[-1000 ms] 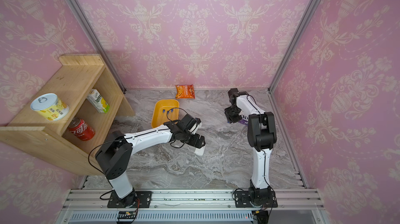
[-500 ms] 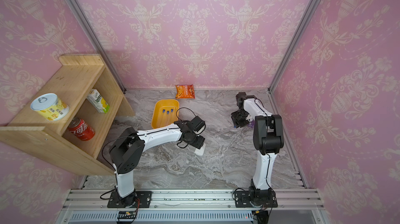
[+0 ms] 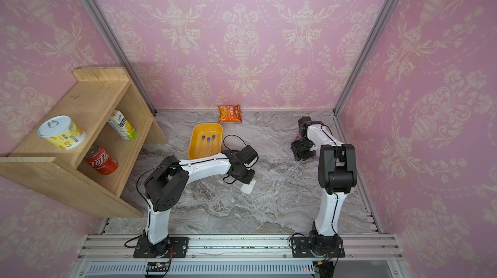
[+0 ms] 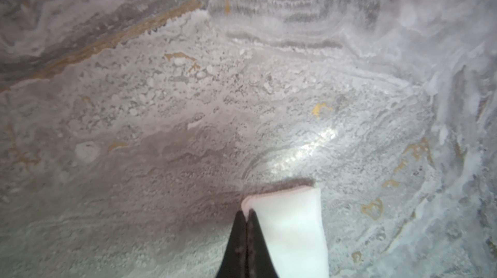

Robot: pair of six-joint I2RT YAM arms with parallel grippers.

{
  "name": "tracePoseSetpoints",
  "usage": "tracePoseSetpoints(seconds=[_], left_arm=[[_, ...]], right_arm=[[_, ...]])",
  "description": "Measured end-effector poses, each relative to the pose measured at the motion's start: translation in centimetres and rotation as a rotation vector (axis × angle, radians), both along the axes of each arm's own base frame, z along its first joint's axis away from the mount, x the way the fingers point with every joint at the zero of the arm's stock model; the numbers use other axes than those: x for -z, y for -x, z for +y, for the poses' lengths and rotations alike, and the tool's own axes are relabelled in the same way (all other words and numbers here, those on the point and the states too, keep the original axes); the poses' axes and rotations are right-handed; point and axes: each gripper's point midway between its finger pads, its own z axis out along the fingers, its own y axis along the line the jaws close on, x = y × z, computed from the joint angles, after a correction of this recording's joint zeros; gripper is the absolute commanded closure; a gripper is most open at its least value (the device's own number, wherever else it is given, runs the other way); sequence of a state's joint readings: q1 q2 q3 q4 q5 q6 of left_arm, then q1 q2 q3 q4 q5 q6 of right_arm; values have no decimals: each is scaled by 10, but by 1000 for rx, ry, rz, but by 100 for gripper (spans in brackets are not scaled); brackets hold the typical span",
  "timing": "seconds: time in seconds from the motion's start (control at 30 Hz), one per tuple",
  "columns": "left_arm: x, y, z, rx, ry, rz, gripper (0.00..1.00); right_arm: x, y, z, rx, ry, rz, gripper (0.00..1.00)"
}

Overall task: Wipe the exteriors of test tubes
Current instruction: Pick up the cleaning item at the center of the board.

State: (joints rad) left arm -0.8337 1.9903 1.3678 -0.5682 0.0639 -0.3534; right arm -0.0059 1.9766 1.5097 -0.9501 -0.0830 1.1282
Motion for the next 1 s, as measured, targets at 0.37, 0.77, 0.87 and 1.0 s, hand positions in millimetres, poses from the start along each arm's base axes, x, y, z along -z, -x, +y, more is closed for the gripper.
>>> tracePoseSetpoints(seconds=[0.37, 0.77, 0.87, 1.0], left_arm=[[1, -4, -5, 6, 2, -4, 77], [3, -3, -3, 13, -2, 0, 100], [3, -2, -3, 13, -2, 0, 100], [1, -1, -2, 13, -1, -2, 100]], right_arm=[[4, 4, 0, -3, 0, 13, 90], [10, 10, 0, -3, 0, 31, 90], [10, 11, 0, -3, 0, 31, 90], [6, 11, 1, -3, -5, 19, 90]])
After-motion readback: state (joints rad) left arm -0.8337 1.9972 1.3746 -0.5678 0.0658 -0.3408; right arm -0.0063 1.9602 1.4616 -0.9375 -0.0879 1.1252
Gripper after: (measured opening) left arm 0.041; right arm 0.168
